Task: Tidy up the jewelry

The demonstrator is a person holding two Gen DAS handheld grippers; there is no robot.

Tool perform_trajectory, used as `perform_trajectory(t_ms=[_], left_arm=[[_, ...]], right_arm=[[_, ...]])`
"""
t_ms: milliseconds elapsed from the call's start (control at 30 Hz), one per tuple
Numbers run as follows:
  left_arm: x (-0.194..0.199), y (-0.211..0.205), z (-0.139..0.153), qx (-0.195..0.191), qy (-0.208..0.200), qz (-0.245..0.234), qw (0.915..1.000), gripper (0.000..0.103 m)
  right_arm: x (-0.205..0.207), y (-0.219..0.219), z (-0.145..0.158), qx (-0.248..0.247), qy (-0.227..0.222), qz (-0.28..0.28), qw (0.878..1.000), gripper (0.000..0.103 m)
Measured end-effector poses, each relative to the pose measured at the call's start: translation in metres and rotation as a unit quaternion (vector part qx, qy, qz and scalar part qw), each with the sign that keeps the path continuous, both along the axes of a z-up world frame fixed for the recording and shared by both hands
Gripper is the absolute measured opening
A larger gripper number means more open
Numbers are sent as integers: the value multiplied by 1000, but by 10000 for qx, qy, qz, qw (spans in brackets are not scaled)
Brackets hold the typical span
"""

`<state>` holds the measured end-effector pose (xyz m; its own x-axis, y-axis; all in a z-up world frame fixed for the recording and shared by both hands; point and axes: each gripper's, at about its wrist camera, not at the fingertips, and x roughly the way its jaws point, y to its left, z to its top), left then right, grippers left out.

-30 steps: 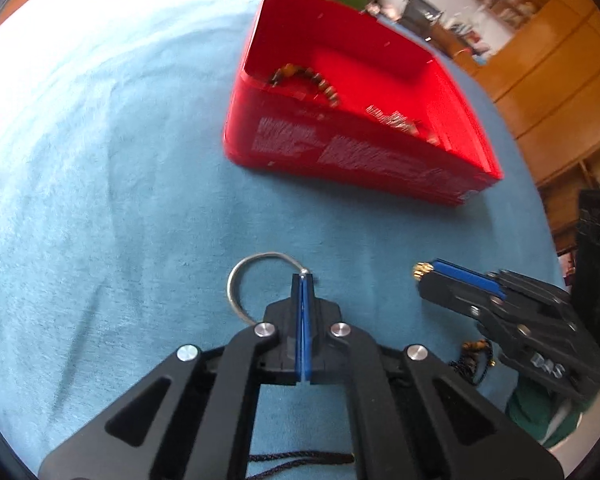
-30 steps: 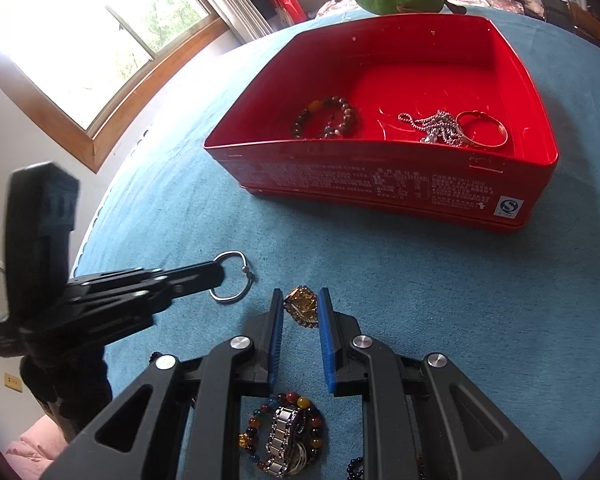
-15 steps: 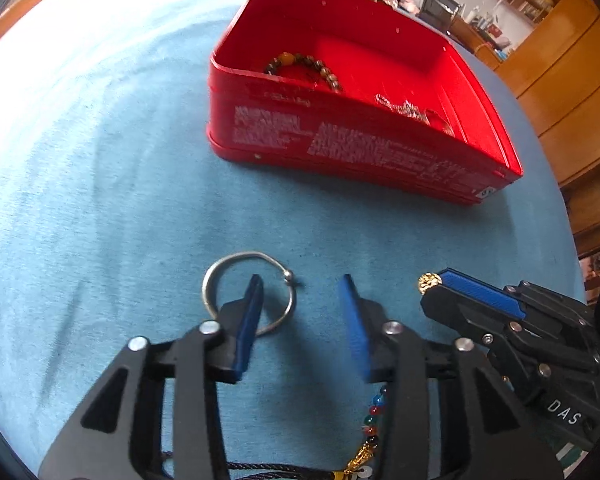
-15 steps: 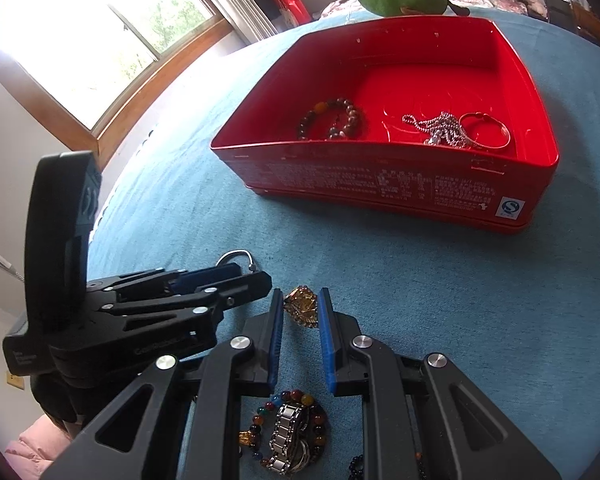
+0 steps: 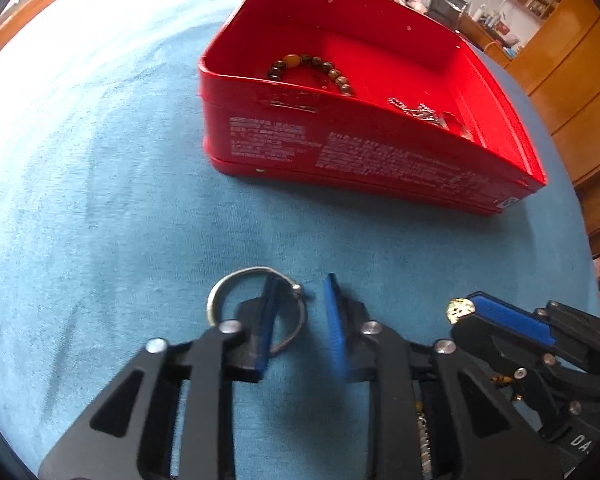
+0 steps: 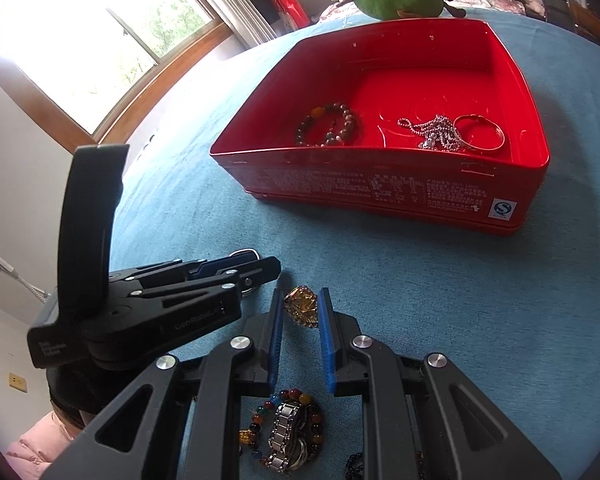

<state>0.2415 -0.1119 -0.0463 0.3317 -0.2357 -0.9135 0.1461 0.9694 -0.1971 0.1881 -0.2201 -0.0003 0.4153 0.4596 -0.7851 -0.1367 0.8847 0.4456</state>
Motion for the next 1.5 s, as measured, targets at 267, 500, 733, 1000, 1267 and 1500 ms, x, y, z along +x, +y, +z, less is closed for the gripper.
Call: perform_trajectory(t_ms=[267, 500, 733, 1000, 1267, 1500], left_arm=[[-19, 8, 2, -16, -133, -358, 9993, 4], [-41, 31, 33, -346, -504, -567, 9965, 3], [-49, 45, 55, -539, -718, -546, 9945, 3], [-46, 41, 93, -597, -1081, -540, 9909, 3], [-11, 22, 124, -696, -1327, -591, 9869, 3], [42, -7, 116, -803, -1223, -616, 9873, 3]], right_arm=[[1, -2, -1, 31, 34, -42, 10000, 17], [0, -1, 0, 29, 19, -62, 10000, 17], [0, -3, 3, 24, -17, -100, 9999, 17], [5, -20, 31, -115, -276, -241, 9993, 17], [30, -40, 71, -260, -563, -416, 9972, 17], [84, -49, 62, -352, -440, -595, 9966, 17]])
